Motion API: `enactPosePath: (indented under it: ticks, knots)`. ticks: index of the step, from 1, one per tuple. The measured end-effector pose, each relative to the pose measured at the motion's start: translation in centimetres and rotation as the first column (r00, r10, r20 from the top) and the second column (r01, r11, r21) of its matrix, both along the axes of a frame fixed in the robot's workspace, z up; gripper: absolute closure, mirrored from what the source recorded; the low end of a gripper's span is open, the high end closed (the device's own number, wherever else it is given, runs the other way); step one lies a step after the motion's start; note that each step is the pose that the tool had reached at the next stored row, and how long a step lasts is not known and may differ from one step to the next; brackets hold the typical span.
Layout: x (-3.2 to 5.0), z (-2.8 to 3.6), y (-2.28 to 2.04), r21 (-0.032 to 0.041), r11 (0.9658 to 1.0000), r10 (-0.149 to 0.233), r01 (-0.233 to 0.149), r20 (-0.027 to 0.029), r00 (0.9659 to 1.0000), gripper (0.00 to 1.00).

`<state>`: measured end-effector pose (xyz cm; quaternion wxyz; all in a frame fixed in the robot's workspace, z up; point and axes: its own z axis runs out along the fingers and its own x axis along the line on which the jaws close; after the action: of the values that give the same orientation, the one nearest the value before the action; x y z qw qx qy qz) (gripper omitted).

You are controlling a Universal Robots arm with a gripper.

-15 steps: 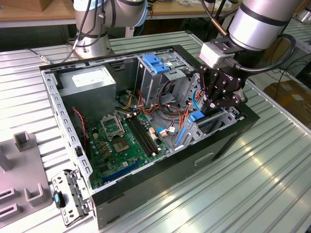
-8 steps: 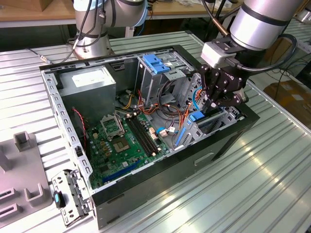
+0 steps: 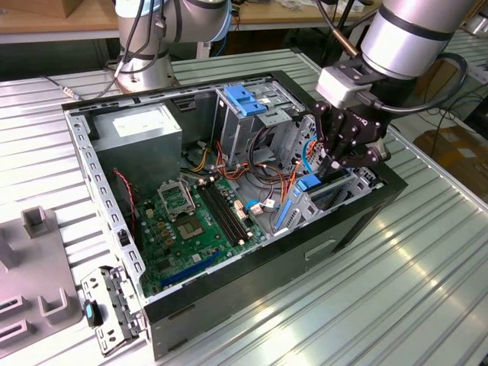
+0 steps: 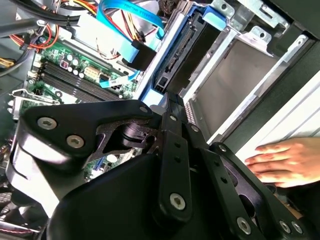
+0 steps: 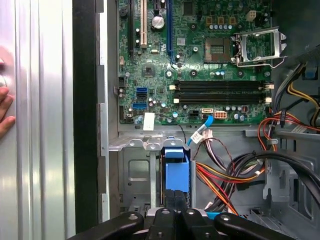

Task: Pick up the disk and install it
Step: 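Insert the first disk wire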

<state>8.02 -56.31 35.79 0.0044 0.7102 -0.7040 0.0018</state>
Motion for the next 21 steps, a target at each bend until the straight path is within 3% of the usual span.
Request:
enactPosePath:
  ticks: [6, 11, 16, 21]
  knots:
    - [1.42, 0.0, 0.0, 0.0023, 0.9998, 0.019, -0.019, 0.0, 0.9998, 0.89]
    - [2.1, -0.02, 0.01, 0.0021, 0.9993, 0.036, -0.036, 0.0, 0.9993, 0.89]
    - [2.13, 0.01, -0.01, 0.0021, 0.9929, 0.119, -0.119, 0.0, 0.9929, 0.89]
    - [2.42, 0.24, 0.0, 0.0024, 0.9913, 0.131, -0.131, 0.0001, 0.9914, 0.89]
